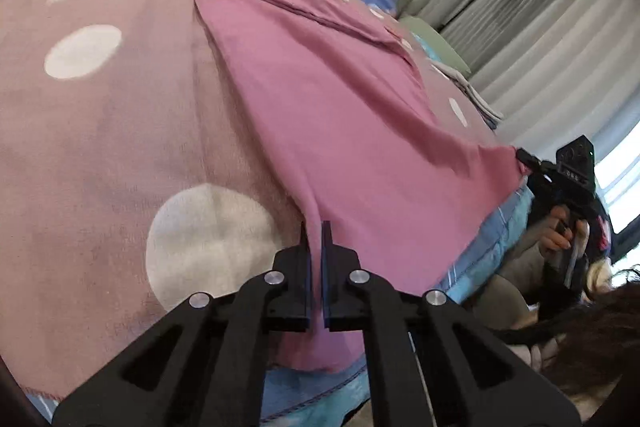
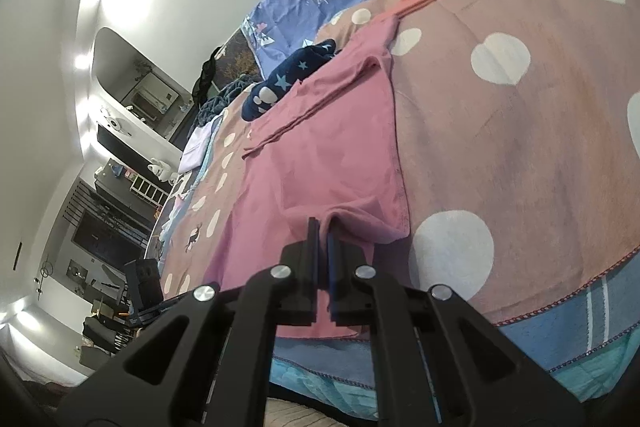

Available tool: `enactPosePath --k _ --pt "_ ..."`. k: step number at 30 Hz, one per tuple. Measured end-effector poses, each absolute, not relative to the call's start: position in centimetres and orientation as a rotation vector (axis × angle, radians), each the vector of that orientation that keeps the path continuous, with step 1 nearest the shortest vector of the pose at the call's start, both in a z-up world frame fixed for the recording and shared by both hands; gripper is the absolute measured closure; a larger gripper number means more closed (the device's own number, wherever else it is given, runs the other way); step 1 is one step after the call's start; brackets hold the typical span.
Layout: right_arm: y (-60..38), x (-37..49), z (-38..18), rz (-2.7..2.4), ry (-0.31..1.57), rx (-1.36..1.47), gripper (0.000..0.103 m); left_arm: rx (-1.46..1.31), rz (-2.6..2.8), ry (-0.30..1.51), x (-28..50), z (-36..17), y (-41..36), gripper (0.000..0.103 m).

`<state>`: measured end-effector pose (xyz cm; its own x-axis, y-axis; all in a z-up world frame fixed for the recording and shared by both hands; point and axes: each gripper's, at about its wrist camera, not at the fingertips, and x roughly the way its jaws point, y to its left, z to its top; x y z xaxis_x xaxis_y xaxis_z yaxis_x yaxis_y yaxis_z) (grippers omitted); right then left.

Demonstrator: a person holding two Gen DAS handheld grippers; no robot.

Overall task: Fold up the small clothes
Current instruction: 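Lay the lifted hem onto the collar with both grippers, then open them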

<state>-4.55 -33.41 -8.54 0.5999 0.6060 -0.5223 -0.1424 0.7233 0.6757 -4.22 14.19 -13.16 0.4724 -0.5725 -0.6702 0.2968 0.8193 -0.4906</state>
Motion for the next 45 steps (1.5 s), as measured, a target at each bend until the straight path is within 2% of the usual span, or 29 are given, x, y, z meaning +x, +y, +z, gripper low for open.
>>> enactPosePath --k 6,8,11,15,16,17,19,20,26,28,29,30,31,32,35,39,45 --pt "-33.5 -4.5 -10.4 0.471 0.925 0.624 0.092 -0.349 -0.496 0.726 -6.4 -7.2 16.7 0.100" --pt "-33.3 -4.4 -11.6 0.478 0.981 0.625 0.072 -0.361 -0.469 0.700 -6.8 -6.3 18.0 0.100" --pt "-32.3 -4.0 -13.8 0.476 1.073 0.598 0.062 -0.382 -0.451 0.735 -6.8 -7.4 18.5 0.100" --pt "-31.9 -3.9 -14.9 0.470 1.104 0.601 0.062 -0.396 -0.436 0.827 -6.2 -10.4 17.8 0.099" --pt "-31.9 -3.9 -14.9 0.474 1.104 0.601 0.064 -0.400 -0.434 0.842 -5.9 -11.0 17.7 0.100" --pt "-32.0 -3.9 -14.8 0.472 1.106 0.596 0.071 -0.409 -0.430 0.863 -5.7 -11.7 17.7 0.099" --pt "-32.1 -3.9 -15.1 0.459 1.112 0.589 0.087 -0.408 -0.403 0.897 -5.5 -12.9 17.8 0.087" --pt "-32.2 -3.9 -15.3 0.459 1.114 0.598 0.089 -0.404 -0.380 0.917 -5.4 -13.4 18.0 0.070" --pt "-33.1 -4.2 -15.8 0.483 1.127 0.671 0.090 -0.390 -0.407 0.905 -6.3 -13.7 18.2 0.057" --pt "-32.8 -4.5 -15.7 0.518 1.135 0.647 0.087 -0.377 -0.423 0.905 -6.3 -13.9 18.0 0.056" --pt "-32.5 -4.6 -15.6 0.534 1.137 0.634 0.086 -0.376 -0.434 0.902 -6.1 -14.0 17.8 0.057" --pt "-32.0 -4.7 -15.6 0.557 1.137 0.612 0.086 -0.379 -0.442 0.897 -6.1 -14.1 17.7 0.069" --pt "-31.6 -4.5 -15.6 0.565 1.135 0.603 0.088 -0.390 -0.455 0.899 -5.9 -14.1 17.7 0.088" --pt "-31.1 -4.4 -15.4 0.570 1.125 0.597 0.099 -0.412 -0.468 0.912 -5.6 -14.2 17.6 0.100" --pt "-31.0 -4.1 -13.5 0.571 1.032 0.623 0.100 -0.441 -0.473 0.826 -5.5 -11.7 17.8 0.100" --pt "-33.0 -4.0 -7.1 0.660 0.786 0.698 0.100 -0.425 -0.515 0.640 -6.1 -5.5 17.7 0.100" --pt "-34.0 -7.7 0.4 0.727 0.545 0.630 0.100 -0.342 -0.509 0.430 -9.9 1.8 16.6 0.100"
